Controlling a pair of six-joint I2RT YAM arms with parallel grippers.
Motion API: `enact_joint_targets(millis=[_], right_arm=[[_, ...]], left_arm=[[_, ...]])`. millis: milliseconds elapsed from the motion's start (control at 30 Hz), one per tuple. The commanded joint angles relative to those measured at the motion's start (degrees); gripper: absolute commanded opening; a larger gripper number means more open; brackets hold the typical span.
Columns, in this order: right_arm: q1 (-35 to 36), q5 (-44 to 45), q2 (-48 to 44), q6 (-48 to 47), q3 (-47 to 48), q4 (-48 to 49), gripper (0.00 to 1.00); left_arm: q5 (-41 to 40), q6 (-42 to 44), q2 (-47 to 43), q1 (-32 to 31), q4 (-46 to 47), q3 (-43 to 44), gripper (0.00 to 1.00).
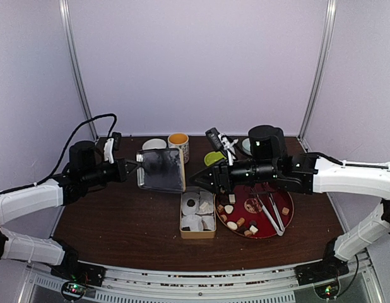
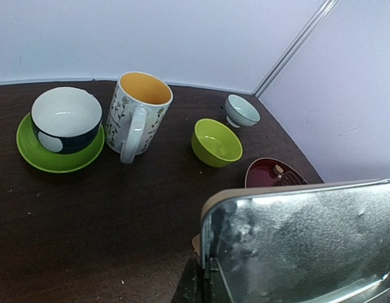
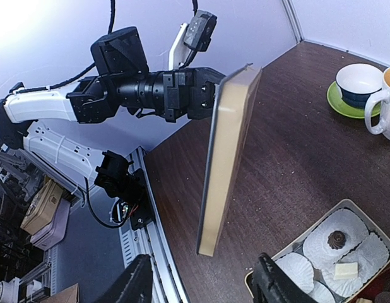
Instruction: Pack the chocolate
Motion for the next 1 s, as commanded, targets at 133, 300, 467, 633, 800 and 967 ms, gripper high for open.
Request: enact_joint_targets(millis=[133,300,467,633,800,967], right_arm=[[0.85,0.15,4.32,1.00,5.16,2.21,0.48],[0.87,-0.13,5.99,0.91,6.60,1.80,0.42],[0.96,-0.31,6.72,1.00,7.19,1.73,0.33],[0.95,-0.25,7.57,1.32,7.45,1.41,0.25],[0.94,0.35,7.58,1.36,7.32,1.44,0.13],[0.88,3.66,6.41,-0.82,7.02,-0.47,0.01]], left_arm=[[-1.18,0.54,0.79,-1.53,5.97,2.63,0.00],[-1.06,0.63,0.93,-1.67,6.96,2.26,0.00],[-0.42,0.69,1.48,-1.68,7.66,2.24,0.00],[0.22,0.68,1.60,-1.77,8.06,2.23,0.00],[0.49,0.50,1.71,-1.88,8.95,1.56,0.00],[0.94,-0.15,2.16,-1.98,9.49,1.28,0.00]])
